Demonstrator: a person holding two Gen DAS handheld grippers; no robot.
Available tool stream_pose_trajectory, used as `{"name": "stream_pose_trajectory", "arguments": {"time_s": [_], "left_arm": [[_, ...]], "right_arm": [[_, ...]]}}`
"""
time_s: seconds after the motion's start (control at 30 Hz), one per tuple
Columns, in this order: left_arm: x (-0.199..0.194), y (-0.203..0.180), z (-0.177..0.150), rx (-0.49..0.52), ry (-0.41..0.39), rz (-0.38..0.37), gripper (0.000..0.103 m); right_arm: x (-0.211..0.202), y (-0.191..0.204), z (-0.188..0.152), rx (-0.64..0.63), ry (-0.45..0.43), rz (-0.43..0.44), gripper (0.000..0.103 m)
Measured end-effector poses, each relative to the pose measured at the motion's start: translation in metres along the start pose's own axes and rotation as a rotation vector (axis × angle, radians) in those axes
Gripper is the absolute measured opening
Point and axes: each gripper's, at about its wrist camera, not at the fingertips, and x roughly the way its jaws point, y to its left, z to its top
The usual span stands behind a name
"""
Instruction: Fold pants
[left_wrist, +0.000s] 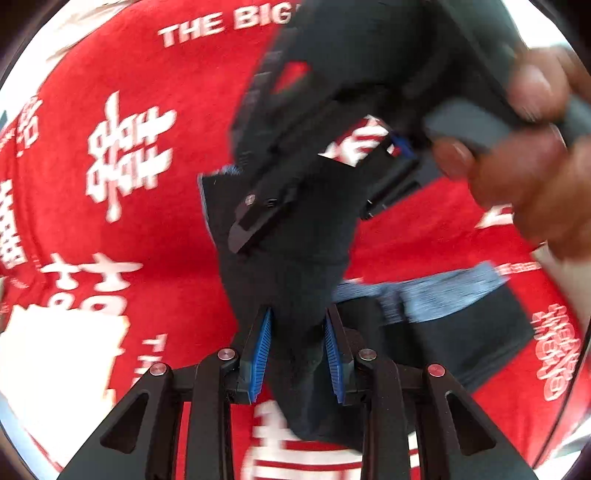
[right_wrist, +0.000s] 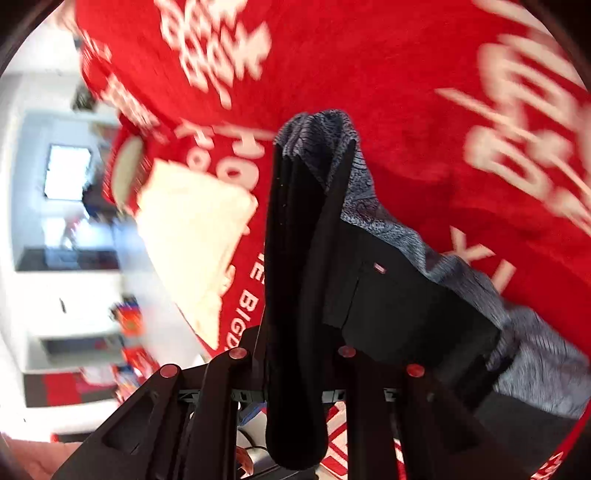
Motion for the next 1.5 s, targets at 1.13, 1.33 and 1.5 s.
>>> {"name": "stream_pose_trajectory", "arguments": {"time_s": [1.13, 1.33, 1.5], "left_arm": [[0.057, -0.209, -0.037, 0.134, 0.343, -0.350, 0.069], [0.044, -0.157, -0.025, 0.074, 0.322, -0.253, 0.070], [0.068, -0.094, -0.026, -0.074, 0.386, -0.081, 0.070]], "right_arm": [[-0.105, -0.287, -0.240, 0.504, -0.393, 0.021, 0.030], [-0.118, -0.278, -0.251, 0.485, -0.381, -0.079, 0.035], [-0.122, -0.264, -0.255, 0.494, -0.365, -0.320, 0.047]]}}
